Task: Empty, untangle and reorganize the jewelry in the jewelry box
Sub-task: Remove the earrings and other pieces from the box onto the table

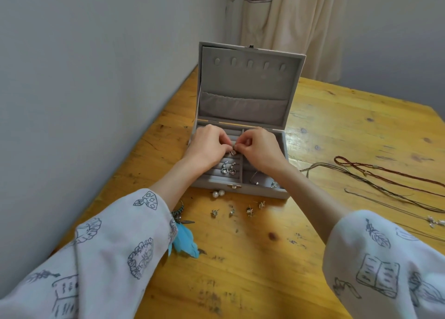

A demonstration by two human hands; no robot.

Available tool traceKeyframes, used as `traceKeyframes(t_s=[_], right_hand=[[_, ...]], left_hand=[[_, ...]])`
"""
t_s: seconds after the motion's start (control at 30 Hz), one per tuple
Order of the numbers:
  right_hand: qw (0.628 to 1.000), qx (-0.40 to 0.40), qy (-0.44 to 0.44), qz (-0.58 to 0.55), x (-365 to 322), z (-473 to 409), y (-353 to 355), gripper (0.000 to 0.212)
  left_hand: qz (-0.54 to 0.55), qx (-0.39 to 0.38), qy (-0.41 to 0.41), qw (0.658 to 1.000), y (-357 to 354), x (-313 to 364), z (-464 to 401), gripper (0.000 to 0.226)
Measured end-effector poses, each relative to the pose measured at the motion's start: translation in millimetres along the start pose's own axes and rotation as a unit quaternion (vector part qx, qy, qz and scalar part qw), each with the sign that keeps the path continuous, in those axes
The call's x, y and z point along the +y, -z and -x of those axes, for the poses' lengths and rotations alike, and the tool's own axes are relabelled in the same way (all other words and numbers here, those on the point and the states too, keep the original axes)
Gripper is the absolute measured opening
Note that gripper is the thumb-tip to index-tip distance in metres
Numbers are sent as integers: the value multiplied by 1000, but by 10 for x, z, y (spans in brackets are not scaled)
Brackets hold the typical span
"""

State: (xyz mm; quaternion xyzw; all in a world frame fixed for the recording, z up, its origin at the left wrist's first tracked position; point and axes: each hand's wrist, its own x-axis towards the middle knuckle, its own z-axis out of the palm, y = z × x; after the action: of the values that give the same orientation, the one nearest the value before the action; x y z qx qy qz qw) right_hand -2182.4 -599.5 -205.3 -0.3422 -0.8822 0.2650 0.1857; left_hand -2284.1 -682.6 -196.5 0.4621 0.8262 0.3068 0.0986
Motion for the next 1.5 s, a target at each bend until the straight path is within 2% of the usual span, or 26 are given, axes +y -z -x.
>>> traceKeyframes(t_s=[0.17,0.27,0.33,0.43,0.57,0.73,1.03,1.2,1.3,1.5], right_hand=[[999,-2,16,-29,-27,143,143,9],[996,20,19,-84,-47,374,327,7],[988,29,10,-150,-34,585,440,3],[971,4,-17,-238,29,930,507,9],[957,-22,-85,-276,166,1246,400,11],[939,-21,-137,-315,241,1316,290,8],[938,-17,-133,-319,285,1317,245,2],[968,-5,-85,-238,298,1383,374,4],[966,-58,-58,-245,286,1473,499,8],[937,-284,-59,-194,214,1490,587,12]], left_hand=[[78,7,1,997,127,49,149,2],[146,10,-4,989,261,133,349,7],[201,-10,-5,980,328,197,530,9],[269,-65,10,961,294,271,826,3],[238,-128,53,961,91,341,1084,10],[150,-141,63,977,-91,366,1146,6],[92,-132,48,986,-148,448,982,7],[102,-113,33,988,-69,454,1101,2],[117,-115,38,986,-6,425,1266,6],[102,-208,65,970,-21,418,1392,12]])
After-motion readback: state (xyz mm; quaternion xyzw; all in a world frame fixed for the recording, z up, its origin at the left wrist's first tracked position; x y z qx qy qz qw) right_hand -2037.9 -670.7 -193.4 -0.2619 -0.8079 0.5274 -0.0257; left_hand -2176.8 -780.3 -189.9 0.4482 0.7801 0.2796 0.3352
